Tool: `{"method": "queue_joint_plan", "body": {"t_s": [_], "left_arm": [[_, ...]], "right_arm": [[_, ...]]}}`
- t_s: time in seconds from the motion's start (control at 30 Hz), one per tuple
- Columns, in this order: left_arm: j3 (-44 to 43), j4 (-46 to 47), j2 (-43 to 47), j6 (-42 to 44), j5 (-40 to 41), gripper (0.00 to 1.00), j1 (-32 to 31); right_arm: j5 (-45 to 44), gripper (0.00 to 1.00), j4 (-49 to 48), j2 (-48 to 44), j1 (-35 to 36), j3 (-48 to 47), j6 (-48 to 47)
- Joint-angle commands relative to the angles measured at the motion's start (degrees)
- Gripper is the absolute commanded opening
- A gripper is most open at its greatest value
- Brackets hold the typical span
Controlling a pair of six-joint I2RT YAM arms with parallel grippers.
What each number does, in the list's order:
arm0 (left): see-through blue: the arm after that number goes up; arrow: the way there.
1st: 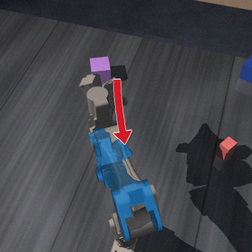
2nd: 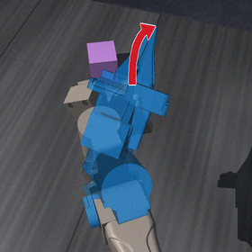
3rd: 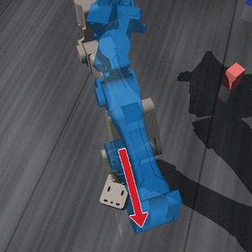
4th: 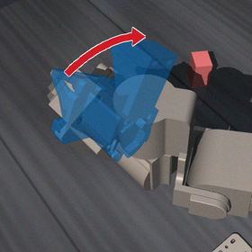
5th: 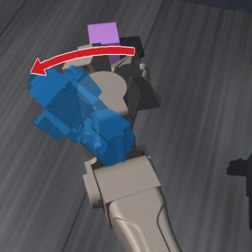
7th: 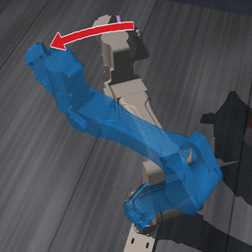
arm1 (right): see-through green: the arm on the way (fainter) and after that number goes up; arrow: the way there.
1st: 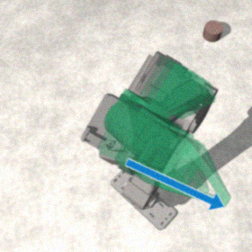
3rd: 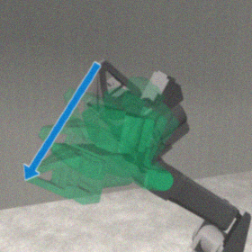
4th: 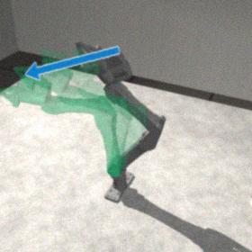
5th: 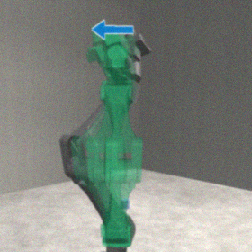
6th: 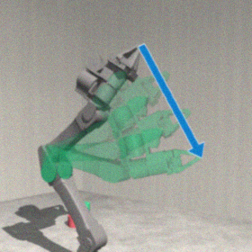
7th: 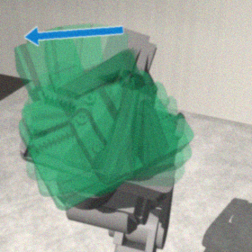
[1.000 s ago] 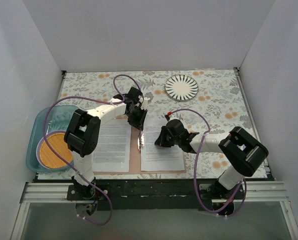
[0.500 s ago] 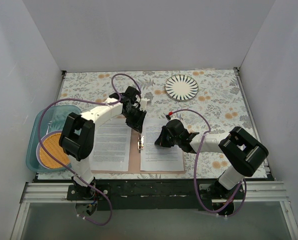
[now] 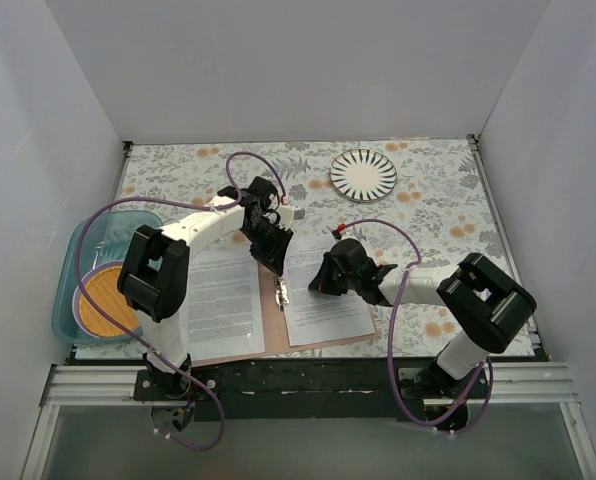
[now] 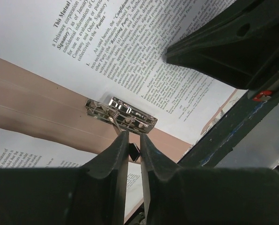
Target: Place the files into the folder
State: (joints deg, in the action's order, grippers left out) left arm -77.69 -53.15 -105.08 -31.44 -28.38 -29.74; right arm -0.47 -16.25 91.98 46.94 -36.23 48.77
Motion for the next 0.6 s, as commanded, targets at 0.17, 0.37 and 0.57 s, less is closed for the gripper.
{"method": "queue_joint_plan", "body": {"t_s": [0.17, 0.37, 0.57], "left_arm": [[0.43, -9.25, 0.4, 1.47, -10.37, 0.17, -0.41], [-0.27, -13.82, -1.09, 3.93, -16.44, 0.2, -0.41], [-3.86, -12.34, -1.18, 2.09, -12.95, 0.2, -0.15]], "right_arm": [[-3.13, 0.01, 12.73, 3.73, 0.79, 1.69, -0.96], [-3.13, 0.01, 13.0, 4.08, 0.87, 1.42, -0.96], [-2.96, 0.01, 13.09, 4.17, 0.87, 1.25, -0.96]]}}
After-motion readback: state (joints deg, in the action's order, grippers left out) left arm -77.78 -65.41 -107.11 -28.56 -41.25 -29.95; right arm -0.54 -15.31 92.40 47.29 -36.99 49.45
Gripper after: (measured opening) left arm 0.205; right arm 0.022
